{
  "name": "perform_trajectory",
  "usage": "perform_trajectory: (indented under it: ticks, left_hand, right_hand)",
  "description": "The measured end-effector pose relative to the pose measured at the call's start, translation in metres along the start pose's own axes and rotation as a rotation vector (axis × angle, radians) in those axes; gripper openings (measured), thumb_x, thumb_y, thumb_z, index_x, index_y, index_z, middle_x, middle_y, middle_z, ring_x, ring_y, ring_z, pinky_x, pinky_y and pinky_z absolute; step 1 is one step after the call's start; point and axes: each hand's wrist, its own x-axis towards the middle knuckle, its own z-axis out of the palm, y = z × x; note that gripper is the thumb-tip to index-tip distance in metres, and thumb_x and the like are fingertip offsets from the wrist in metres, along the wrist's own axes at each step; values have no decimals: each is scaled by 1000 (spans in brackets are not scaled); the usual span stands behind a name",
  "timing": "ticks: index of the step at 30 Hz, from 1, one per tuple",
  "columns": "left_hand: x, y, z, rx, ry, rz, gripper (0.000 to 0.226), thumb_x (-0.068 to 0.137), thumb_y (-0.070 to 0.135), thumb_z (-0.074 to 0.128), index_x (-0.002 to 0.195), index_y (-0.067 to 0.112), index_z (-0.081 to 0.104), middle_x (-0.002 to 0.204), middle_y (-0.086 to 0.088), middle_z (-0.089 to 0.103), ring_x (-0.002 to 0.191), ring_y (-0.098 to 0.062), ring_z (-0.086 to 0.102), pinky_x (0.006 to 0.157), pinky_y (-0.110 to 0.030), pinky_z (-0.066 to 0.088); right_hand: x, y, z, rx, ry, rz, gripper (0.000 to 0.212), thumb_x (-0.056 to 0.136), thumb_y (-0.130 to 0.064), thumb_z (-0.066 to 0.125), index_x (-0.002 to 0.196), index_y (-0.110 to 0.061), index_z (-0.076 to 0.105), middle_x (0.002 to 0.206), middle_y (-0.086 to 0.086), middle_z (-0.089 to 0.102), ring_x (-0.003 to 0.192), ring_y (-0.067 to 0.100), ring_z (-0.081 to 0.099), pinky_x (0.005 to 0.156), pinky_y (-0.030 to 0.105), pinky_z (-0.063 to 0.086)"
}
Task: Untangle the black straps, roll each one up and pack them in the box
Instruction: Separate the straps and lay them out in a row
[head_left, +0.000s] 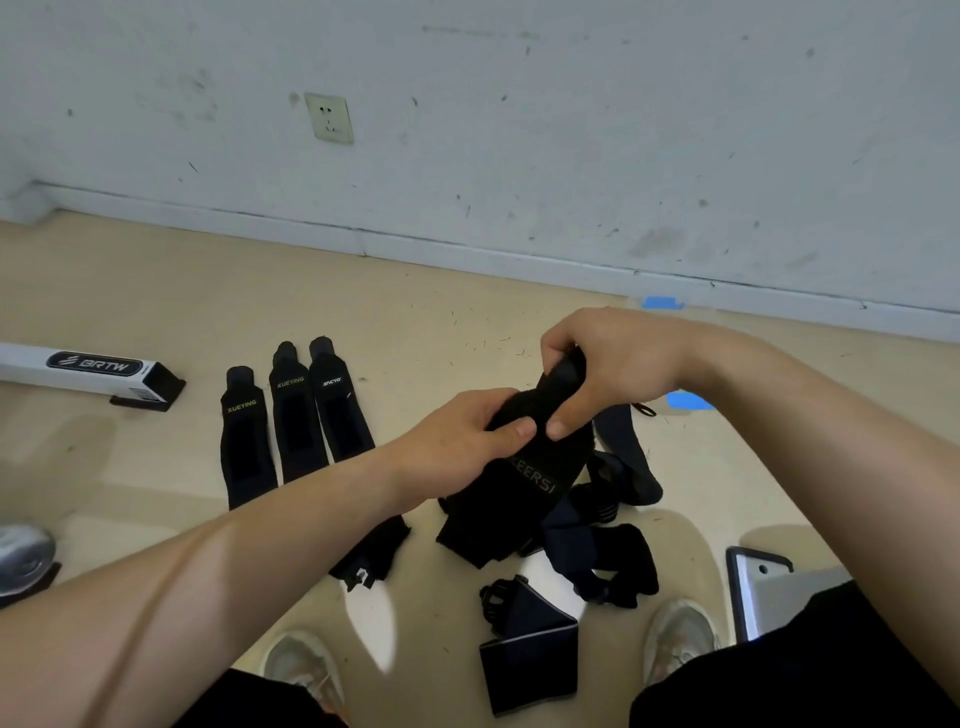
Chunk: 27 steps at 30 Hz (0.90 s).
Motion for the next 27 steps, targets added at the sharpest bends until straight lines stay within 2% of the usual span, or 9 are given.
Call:
perform_trajectory:
  ticks: [5,7,10,13,15,17,20,24,27]
  left_hand:
    - [-8,-6,-4,49,32,-17,16,107,19,53,114,22,67,97,9,72,102,-14,69,100,-38,53]
    - [-11,-7,-5,63,49,-13,17,107,17,53,113,24,68,95,11,72,101,-13,69,100,-38,53]
    - [-15,-8,-5,76,61,-15,17,107,18,54,113,25,68,96,10,72,102,-15,69,99,-39,54]
    - [-17,-9,-6,72,84,-29,17,107,21,54,118,22,67,102,4,73,106,-19,70,103,-43,54]
    - [-18,-9,-8,70,93,-43,19,107,23,54,121,19,66,110,-4,73,110,-22,70,105,-47,53]
    - [-19,-8,-8,60,90,-49,20,107,24,54,122,18,65,114,-7,73,112,-23,70,107,-49,52]
    - [-20,-7,-6,45,88,-69,20,107,24,54,121,17,66,114,-7,73,113,-23,69,108,-49,51]
    - [-19,-2,-5,-41,81,-120,21,104,25,58,122,17,67,116,-9,74,113,-25,70,107,-50,52]
    - [-18,5,-4,-139,105,-105,25,100,35,63,123,24,67,114,0,75,108,-18,73,93,-38,58]
  right_hand:
    - [-5,34,-8,312,-8,16,26,73,-40,87,85,-27,68,89,-13,71,88,13,68,87,36,53]
    - [-5,44,-7,509,-29,28,23,83,-28,83,88,-14,66,98,-7,69,92,14,67,95,41,57]
    - [-3,46,-1,721,-94,29,45,76,-28,84,82,0,50,96,9,48,92,27,55,86,40,60]
    - [-2,40,4,872,-64,-8,27,77,-16,86,70,-13,60,86,14,55,87,24,62,86,36,57]
    - [-2,36,6,906,13,-10,14,80,-10,78,77,-13,65,81,11,69,80,18,70,86,36,57]
    - [0,34,6,877,85,10,11,86,-7,74,82,-10,64,82,16,65,76,20,69,81,35,57]
    - [3,31,9,824,158,39,13,88,-5,74,86,-9,62,85,21,56,76,28,63,70,29,59]
    - [3,22,11,873,259,18,20,88,2,73,100,-10,62,77,8,68,66,17,67,64,29,59]
    - [4,11,15,912,309,-5,30,88,4,72,114,-10,64,81,7,72,70,18,69,64,30,60]
